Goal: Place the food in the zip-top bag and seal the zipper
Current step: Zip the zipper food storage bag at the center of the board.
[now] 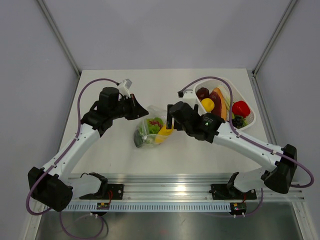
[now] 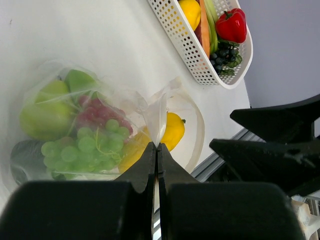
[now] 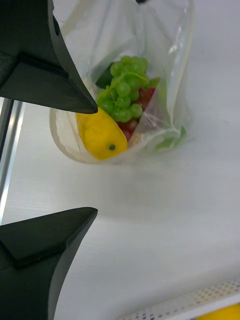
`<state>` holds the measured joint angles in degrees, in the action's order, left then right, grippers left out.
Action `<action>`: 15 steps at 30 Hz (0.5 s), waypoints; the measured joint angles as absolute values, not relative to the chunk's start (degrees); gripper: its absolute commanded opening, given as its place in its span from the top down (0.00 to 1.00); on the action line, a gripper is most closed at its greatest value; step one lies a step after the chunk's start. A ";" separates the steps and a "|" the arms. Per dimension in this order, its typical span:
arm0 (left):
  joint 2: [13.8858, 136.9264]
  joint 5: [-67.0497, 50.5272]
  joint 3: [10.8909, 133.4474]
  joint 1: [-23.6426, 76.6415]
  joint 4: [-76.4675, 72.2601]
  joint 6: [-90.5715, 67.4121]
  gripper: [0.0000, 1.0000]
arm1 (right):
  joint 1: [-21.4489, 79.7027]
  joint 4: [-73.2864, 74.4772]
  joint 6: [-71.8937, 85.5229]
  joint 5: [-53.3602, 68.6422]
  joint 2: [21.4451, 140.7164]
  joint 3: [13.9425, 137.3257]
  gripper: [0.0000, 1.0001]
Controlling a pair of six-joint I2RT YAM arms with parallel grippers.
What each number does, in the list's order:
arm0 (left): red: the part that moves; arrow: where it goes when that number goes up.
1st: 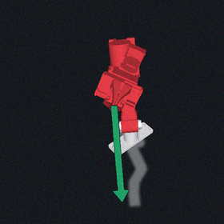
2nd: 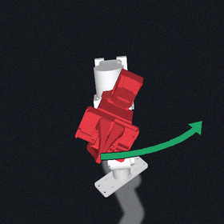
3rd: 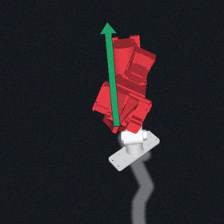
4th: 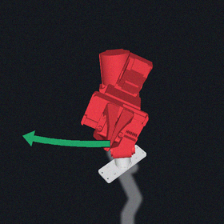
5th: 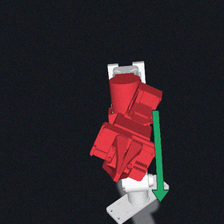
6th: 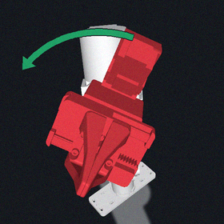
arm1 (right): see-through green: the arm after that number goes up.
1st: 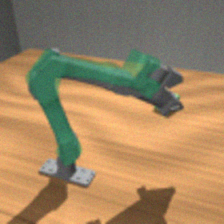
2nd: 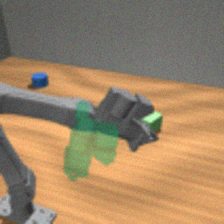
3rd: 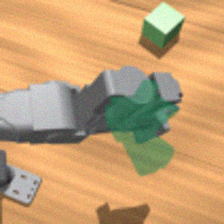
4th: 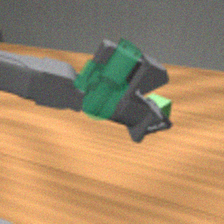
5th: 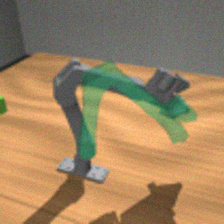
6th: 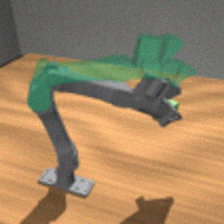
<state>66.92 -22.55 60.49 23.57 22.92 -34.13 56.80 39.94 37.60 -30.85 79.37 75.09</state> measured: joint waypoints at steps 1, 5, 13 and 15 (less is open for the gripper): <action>66.92 -22.57 60.38 23.57 22.83 -34.11 1.00 | 55.57 39.75 37.17 -30.33 78.74 74.28 0.18; 66.92 -22.70 60.38 23.57 22.81 -34.11 1.00 | 50.19 39.07 35.05 -26.55 78.81 72.03 0.18; 66.92 -22.76 60.38 23.57 22.83 -34.09 1.00 | 47.33 35.38 32.12 -18.33 83.50 71.48 0.44; 66.92 -22.76 60.38 23.57 22.85 -34.06 1.00 | 47.27 34.39 31.33 -17.12 84.77 71.50 0.55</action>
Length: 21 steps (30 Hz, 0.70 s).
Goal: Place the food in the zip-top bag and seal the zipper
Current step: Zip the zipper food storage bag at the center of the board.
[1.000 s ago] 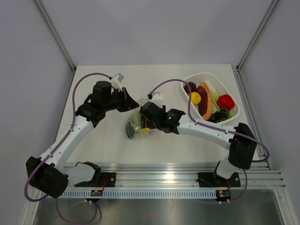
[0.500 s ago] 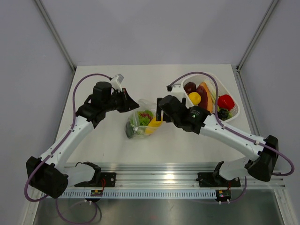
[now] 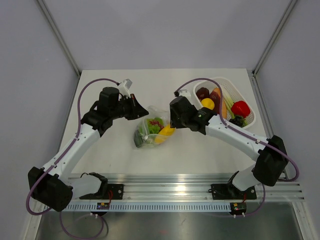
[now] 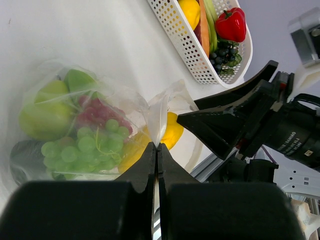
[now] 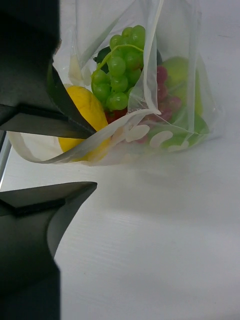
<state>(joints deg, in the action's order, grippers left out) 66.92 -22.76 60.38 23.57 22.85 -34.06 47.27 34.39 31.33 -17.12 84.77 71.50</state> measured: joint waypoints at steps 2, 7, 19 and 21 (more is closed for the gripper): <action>66.92 -22.76 60.38 23.57 22.87 -34.02 1.00 | 47.27 33.95 30.59 -16.47 86.11 71.81 0.75; 67.09 -22.87 60.38 23.57 22.87 -33.85 1.00 | 47.24 33.89 29.19 -15.86 88.38 73.52 1.00; 75.50 -25.08 67.83 24.64 24.64 -30.70 0.96 | 47.24 31.86 35.90 -17.26 80.44 68.16 1.00; 78.30 -25.91 71.40 26.00 26.30 -29.12 0.90 | 47.22 31.05 38.65 -17.72 77.76 65.58 1.00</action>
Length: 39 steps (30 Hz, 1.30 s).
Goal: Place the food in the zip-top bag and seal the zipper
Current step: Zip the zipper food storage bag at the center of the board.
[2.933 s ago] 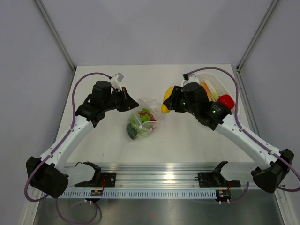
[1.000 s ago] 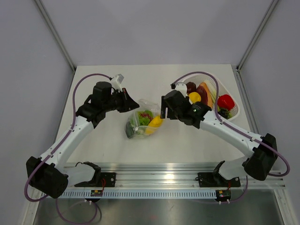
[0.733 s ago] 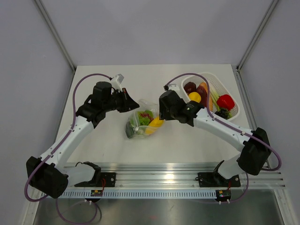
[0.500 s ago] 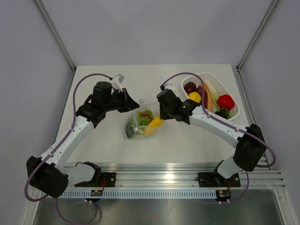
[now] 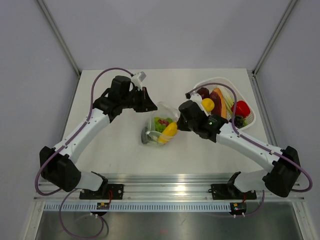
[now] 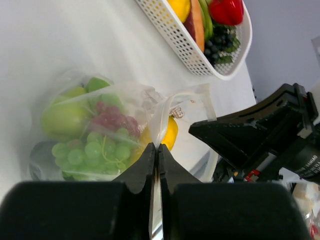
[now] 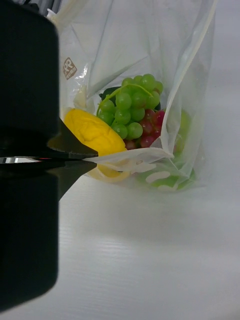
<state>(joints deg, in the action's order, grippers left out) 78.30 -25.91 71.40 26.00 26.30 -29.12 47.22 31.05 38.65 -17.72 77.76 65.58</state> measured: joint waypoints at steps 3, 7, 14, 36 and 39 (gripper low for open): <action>80.60 -28.84 75.18 28.71 27.35 -26.13 0.68 | 47.22 29.69 43.13 -19.29 73.06 60.62 1.00; 79.92 -30.89 77.67 32.14 27.75 -21.93 0.30 | 47.18 29.61 48.38 -21.28 67.13 55.42 0.99; 62.43 -29.95 61.23 32.23 20.86 -17.72 0.18 | 46.92 29.85 50.41 -23.38 65.95 55.16 0.99; 36.12 -1.69 12.40 37.19 -16.78 -20.25 0.16 | 43.33 29.91 46.04 -22.81 71.02 62.30 0.87; 36.99 -2.00 11.57 38.59 -20.45 -18.00 0.15 | 43.05 29.93 45.84 -22.81 71.44 62.39 0.87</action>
